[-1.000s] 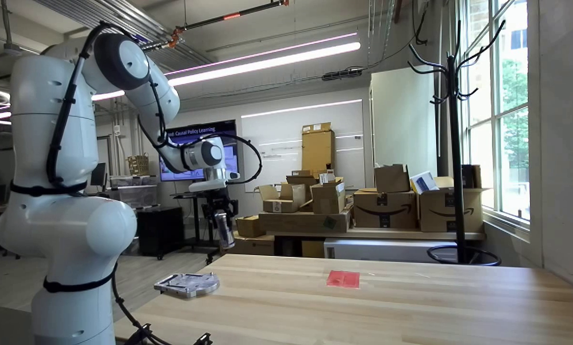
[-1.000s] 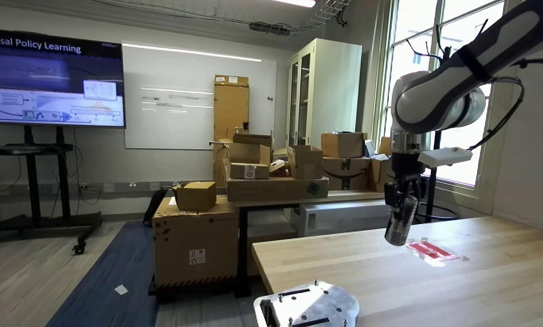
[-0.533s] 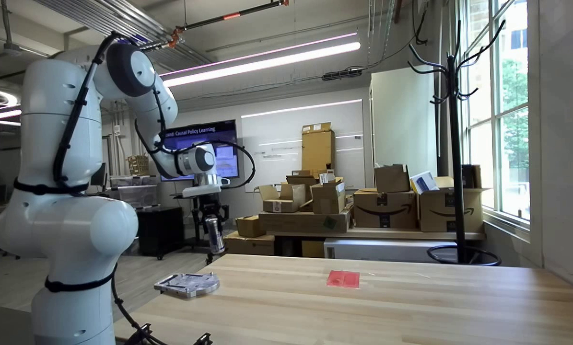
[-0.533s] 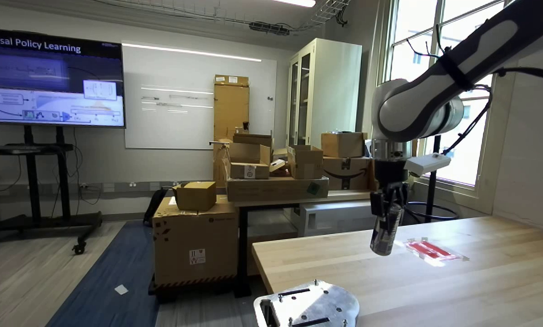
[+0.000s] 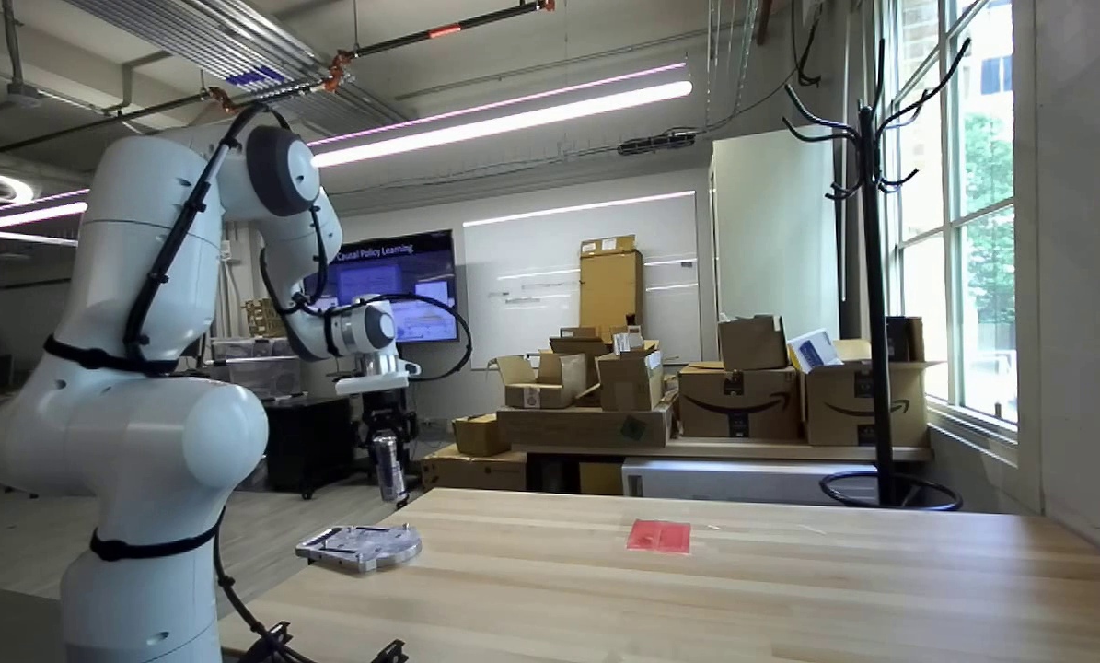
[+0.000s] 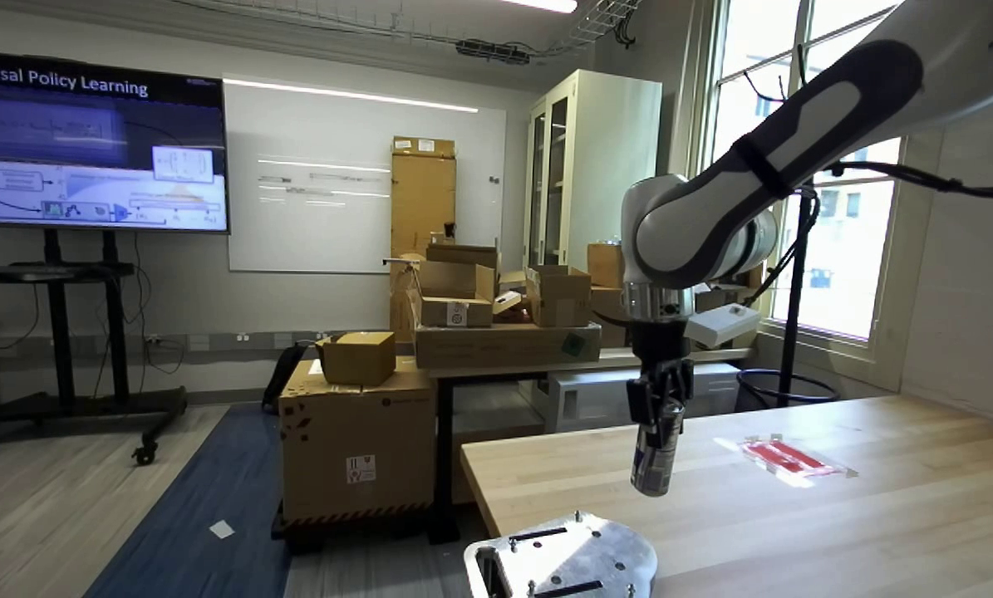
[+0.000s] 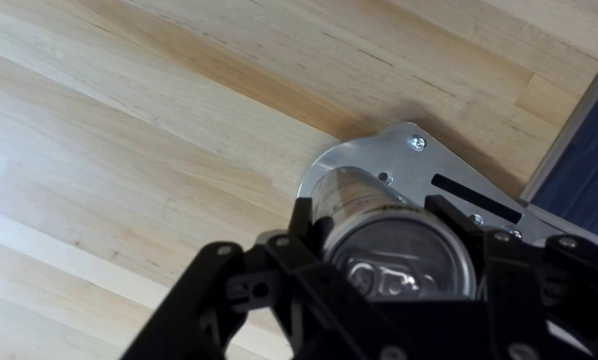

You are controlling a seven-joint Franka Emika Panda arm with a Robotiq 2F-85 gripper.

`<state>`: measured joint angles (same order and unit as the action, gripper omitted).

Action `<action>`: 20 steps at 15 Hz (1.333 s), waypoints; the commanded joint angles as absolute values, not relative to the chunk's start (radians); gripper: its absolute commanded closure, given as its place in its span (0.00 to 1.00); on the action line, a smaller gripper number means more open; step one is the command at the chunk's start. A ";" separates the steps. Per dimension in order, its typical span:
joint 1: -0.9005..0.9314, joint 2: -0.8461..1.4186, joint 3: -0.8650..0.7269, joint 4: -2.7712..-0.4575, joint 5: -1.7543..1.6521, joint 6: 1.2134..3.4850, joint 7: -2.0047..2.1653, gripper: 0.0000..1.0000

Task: Put the can on the silver object

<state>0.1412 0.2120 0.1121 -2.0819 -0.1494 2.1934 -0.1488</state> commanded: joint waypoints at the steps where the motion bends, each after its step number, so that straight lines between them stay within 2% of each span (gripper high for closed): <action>1: 0.150 0.325 0.129 -1.951 -0.151 2.145 -0.175 0.66; 9: 0.181 0.503 0.139 -1.804 -0.152 2.124 -0.171 0.66; 20: 0.226 0.602 0.139 -1.725 -0.164 2.089 -0.162 0.66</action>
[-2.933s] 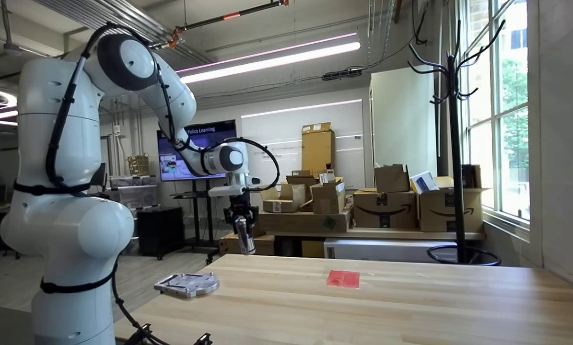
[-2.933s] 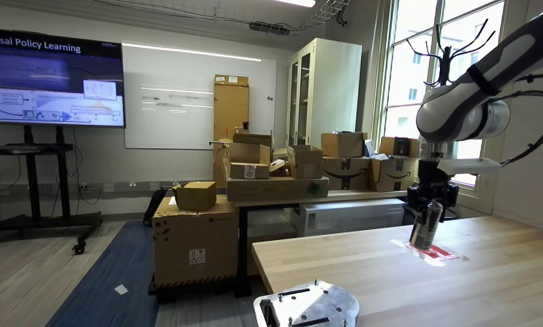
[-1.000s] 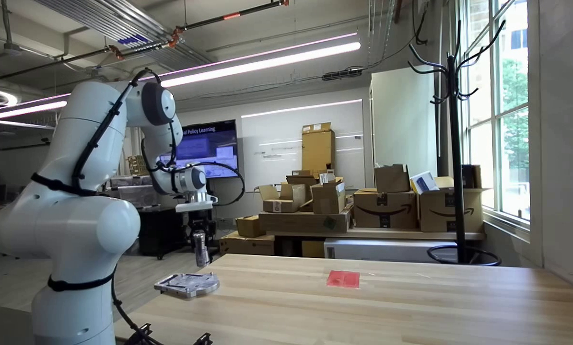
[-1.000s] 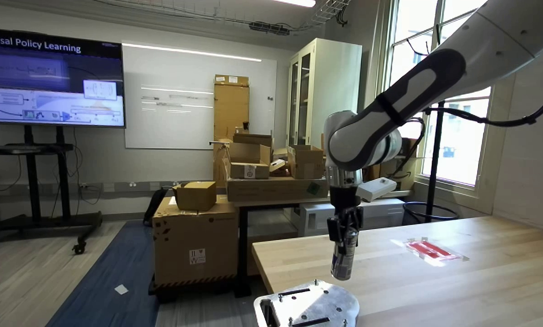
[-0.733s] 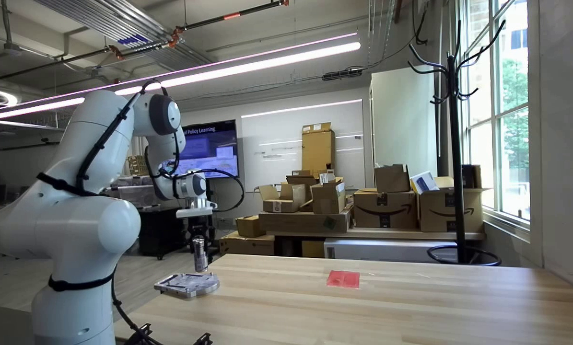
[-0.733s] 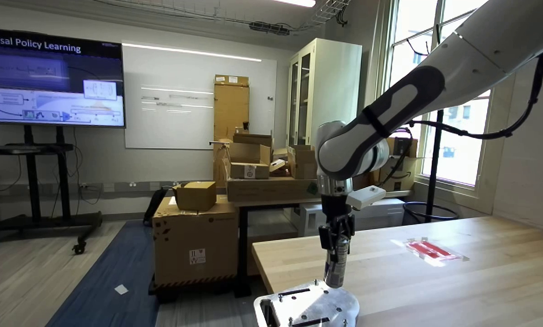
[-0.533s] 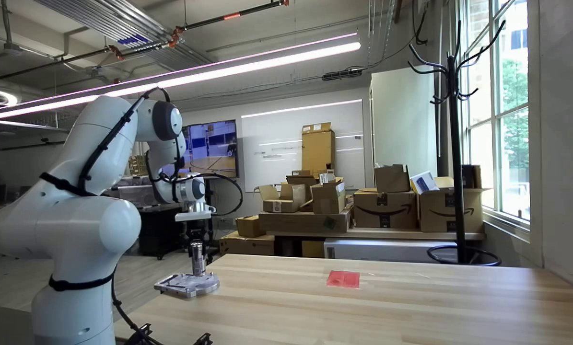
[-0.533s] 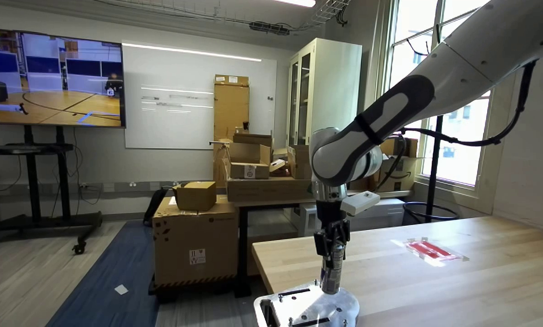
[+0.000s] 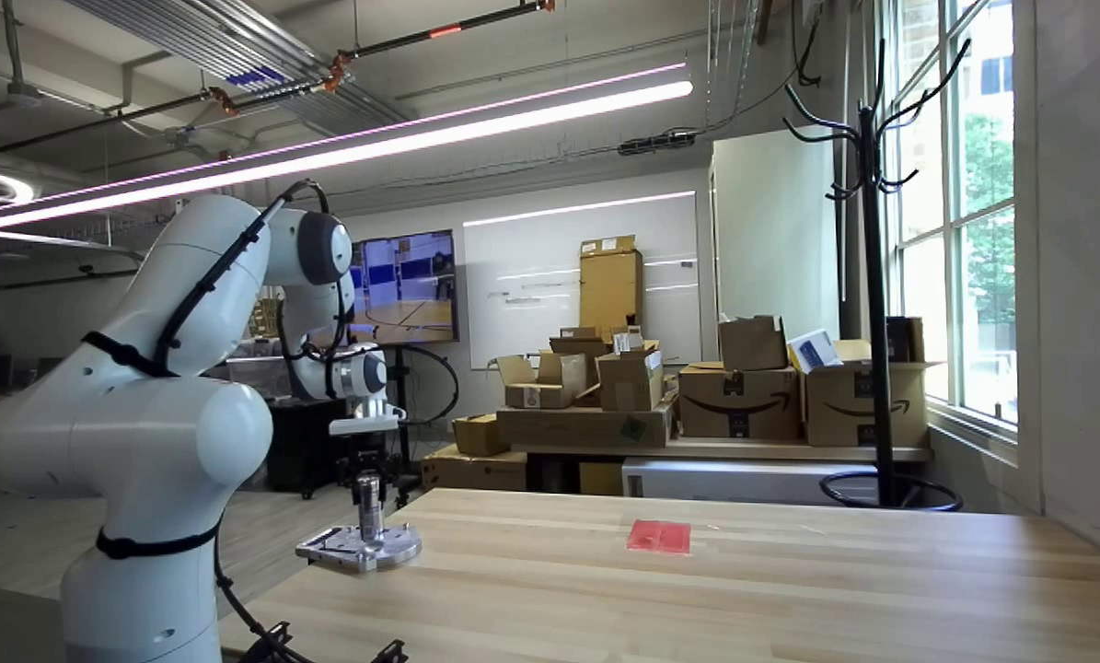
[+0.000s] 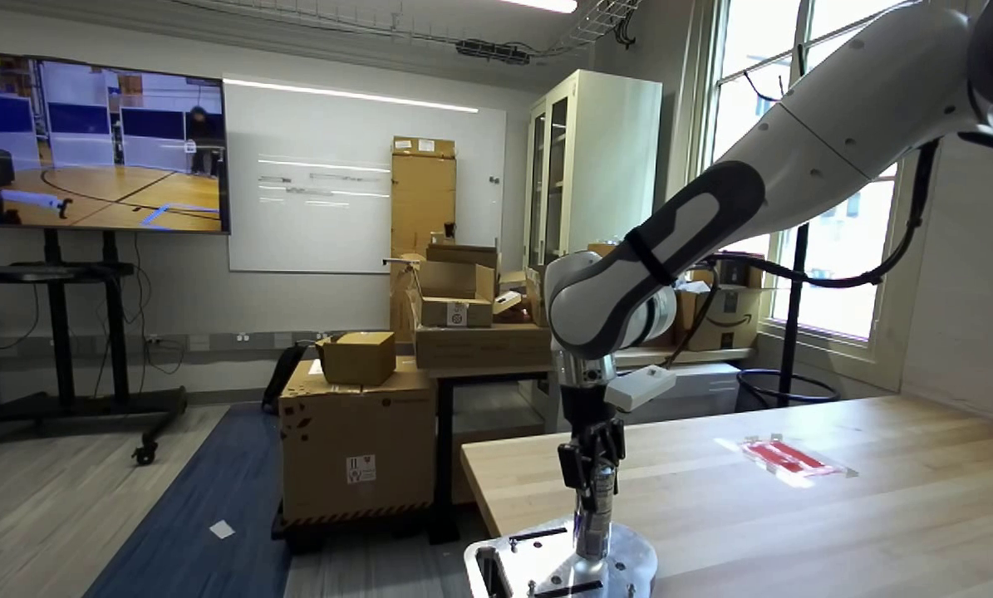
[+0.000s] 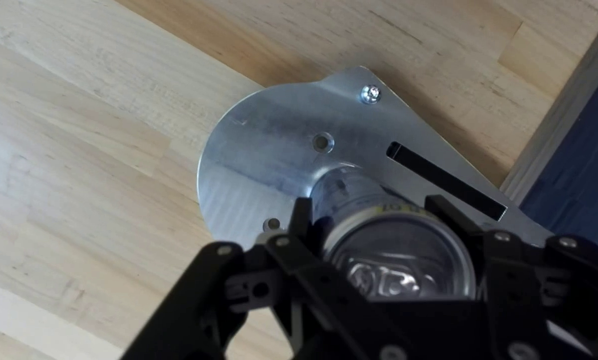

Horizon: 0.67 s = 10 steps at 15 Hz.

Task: Put the can on the silver object

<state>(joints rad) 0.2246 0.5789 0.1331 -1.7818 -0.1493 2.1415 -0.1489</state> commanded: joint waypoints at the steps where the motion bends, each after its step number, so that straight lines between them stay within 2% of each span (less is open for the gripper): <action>1: 0.226 0.608 0.139 -1.721 -0.163 2.087 -0.163 0.66; 2: 0.226 0.612 0.139 -1.717 -0.162 2.087 -0.163 0.66; 3: 0.227 0.616 0.137 -1.712 -0.160 2.080 -0.154 0.22; 6: 0.227 0.619 0.139 -1.701 -0.156 2.062 -0.152 0.02; 10: 0.223 0.590 0.140 -1.709 -0.151 2.047 -0.151 0.00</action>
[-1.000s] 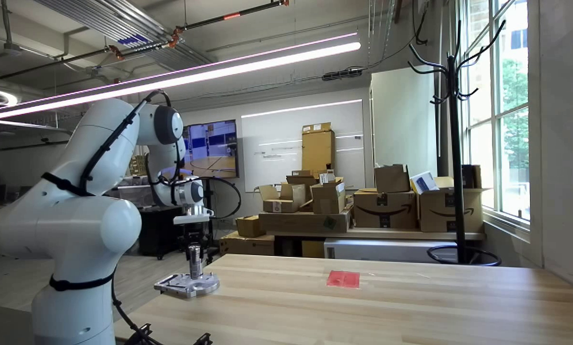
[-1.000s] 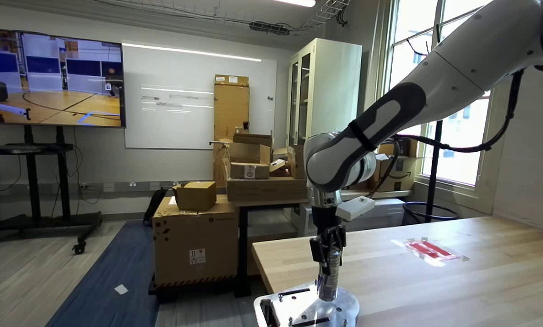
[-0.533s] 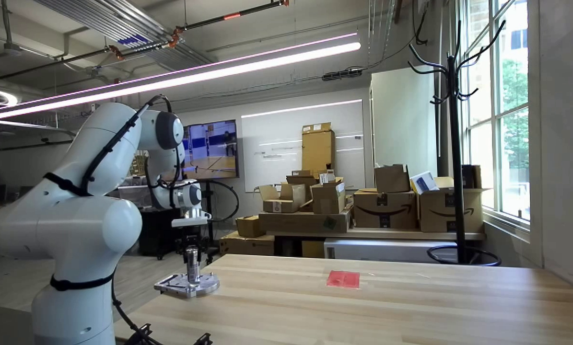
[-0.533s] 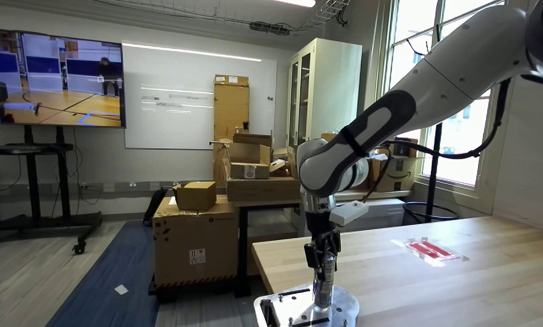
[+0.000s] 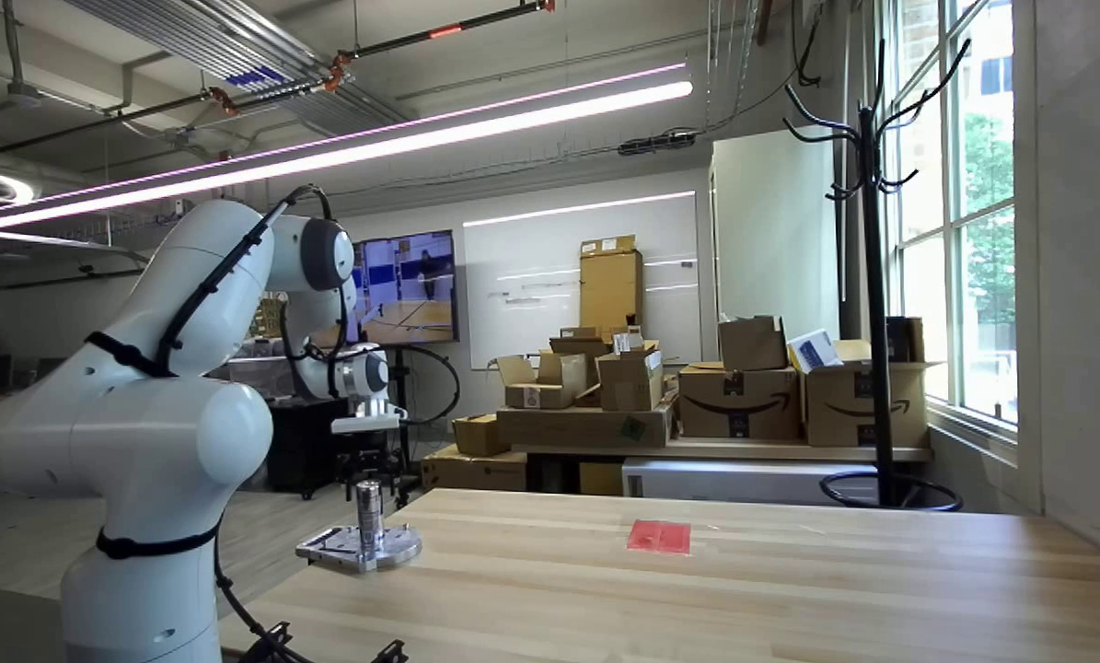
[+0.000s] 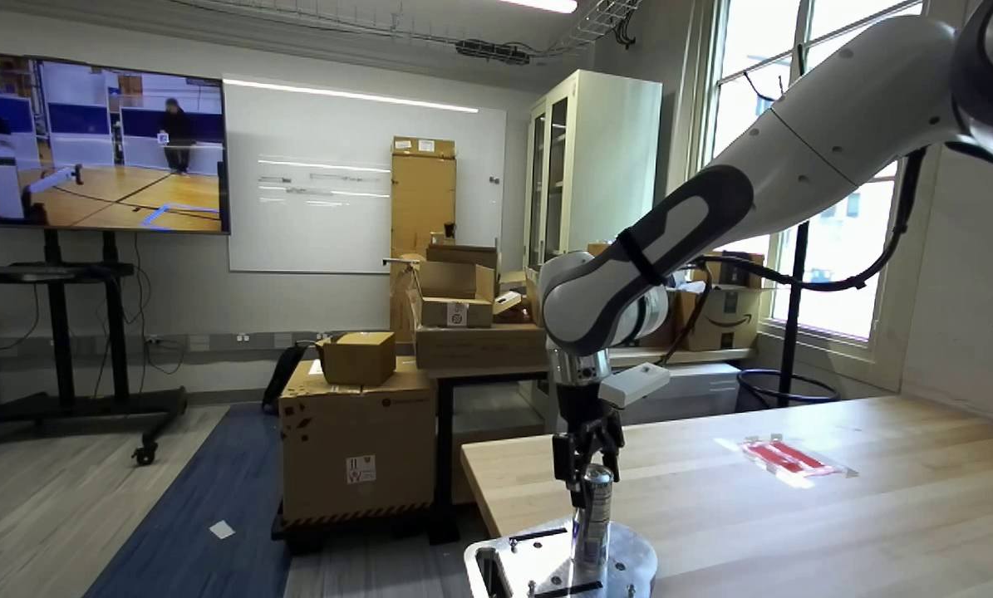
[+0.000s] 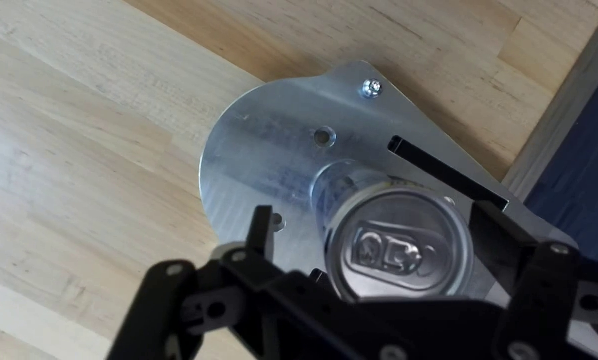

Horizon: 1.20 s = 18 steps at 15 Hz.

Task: Put the can on the silver object

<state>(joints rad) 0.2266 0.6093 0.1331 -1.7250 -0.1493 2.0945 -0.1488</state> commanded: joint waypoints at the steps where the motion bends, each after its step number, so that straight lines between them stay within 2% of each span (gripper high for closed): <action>1: 0.220 0.572 0.141 -1.717 -0.147 2.045 -0.150 0.00; 9: 0.123 0.374 0.130 -1.794 -0.041 2.045 -0.172 0.00; 18: -0.054 0.172 0.003 -1.974 0.063 2.098 -0.211 0.00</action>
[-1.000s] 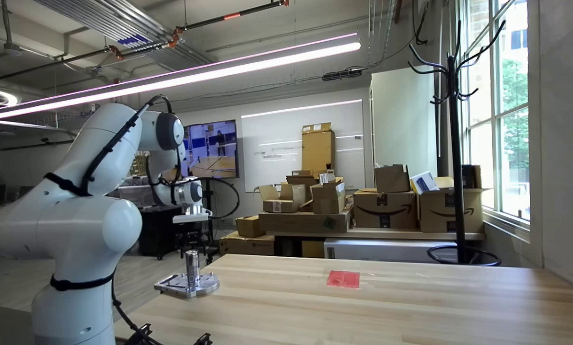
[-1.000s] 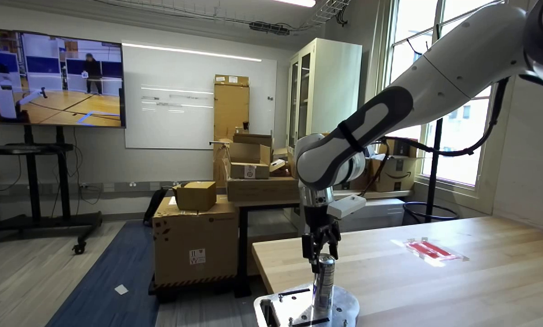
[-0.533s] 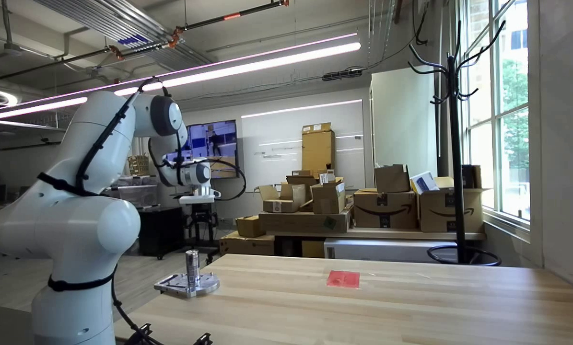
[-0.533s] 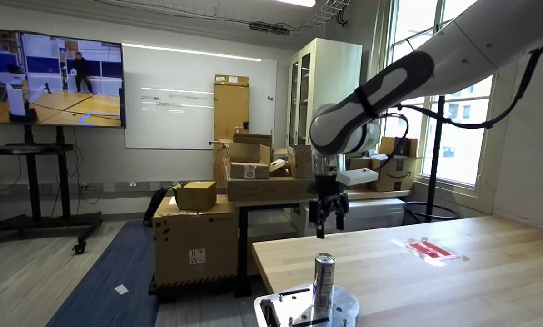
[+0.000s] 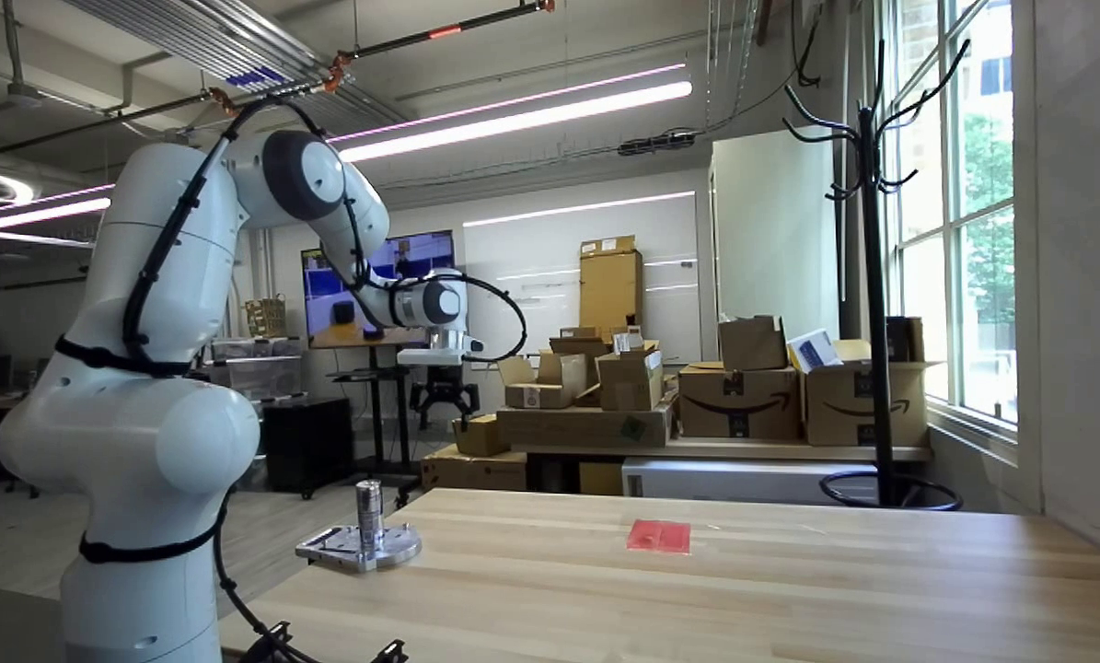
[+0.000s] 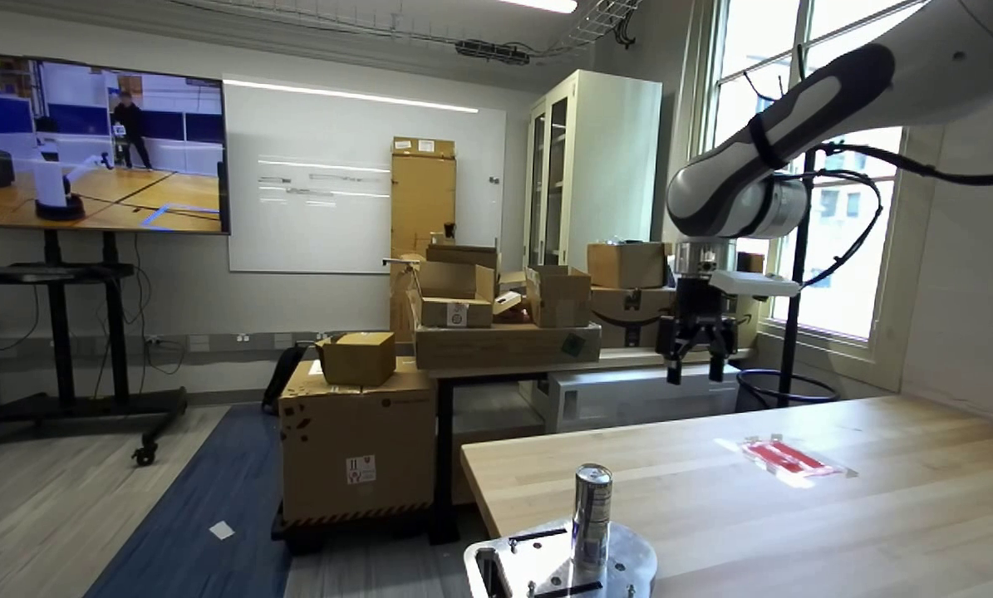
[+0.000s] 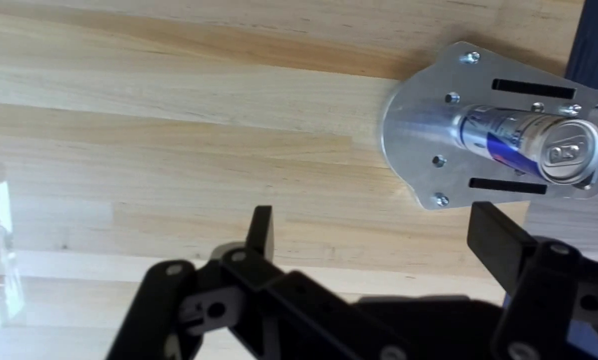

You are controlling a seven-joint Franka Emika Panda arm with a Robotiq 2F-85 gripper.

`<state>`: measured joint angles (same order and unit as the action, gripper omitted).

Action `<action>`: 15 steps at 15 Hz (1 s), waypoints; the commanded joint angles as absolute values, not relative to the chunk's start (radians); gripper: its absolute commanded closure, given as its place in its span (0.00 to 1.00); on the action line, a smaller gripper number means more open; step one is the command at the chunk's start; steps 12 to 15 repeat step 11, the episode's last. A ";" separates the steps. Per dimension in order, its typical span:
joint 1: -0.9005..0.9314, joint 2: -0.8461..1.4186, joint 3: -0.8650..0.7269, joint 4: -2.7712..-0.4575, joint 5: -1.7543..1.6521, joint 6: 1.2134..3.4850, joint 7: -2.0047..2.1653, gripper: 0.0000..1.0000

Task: Put the can on the silver object

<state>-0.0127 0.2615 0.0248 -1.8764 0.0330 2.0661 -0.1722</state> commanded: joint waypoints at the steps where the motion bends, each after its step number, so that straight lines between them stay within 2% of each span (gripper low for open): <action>1: -0.065 0.155 -0.009 -1.993 0.064 2.102 -0.217 0.00; 6: -0.094 0.092 -0.058 -2.049 0.052 2.098 -0.213 0.00; 7: -0.082 0.143 -0.055 -2.002 0.041 2.085 -0.189 0.00; 15: -0.086 0.118 -0.064 -2.025 0.041 2.086 -0.189 0.00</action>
